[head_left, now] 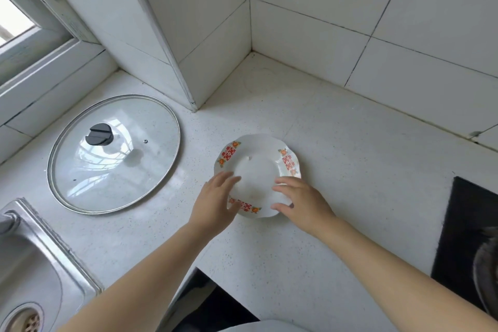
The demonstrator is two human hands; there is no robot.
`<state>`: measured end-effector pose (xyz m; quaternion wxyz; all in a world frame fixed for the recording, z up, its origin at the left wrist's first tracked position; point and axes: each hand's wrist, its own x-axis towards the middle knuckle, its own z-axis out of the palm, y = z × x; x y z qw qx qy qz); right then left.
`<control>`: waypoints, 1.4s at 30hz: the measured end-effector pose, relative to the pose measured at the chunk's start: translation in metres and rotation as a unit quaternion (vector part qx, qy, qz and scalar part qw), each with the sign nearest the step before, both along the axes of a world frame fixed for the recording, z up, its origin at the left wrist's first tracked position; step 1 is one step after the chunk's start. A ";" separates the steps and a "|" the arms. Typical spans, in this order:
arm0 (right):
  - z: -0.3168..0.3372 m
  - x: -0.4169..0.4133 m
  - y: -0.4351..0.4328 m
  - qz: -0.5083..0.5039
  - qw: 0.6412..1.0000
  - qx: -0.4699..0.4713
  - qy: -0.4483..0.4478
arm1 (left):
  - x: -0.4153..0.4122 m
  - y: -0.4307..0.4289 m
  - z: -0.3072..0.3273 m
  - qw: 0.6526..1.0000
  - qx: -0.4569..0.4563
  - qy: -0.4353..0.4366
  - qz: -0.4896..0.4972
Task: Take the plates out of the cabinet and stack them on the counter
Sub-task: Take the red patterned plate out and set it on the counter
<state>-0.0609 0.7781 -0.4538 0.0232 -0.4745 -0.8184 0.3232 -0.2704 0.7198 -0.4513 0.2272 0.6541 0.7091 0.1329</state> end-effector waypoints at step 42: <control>-0.014 -0.063 0.155 0.029 0.996 0.078 -0.025 | -0.041 0.173 -0.026 0.991 0.018 0.050 -0.124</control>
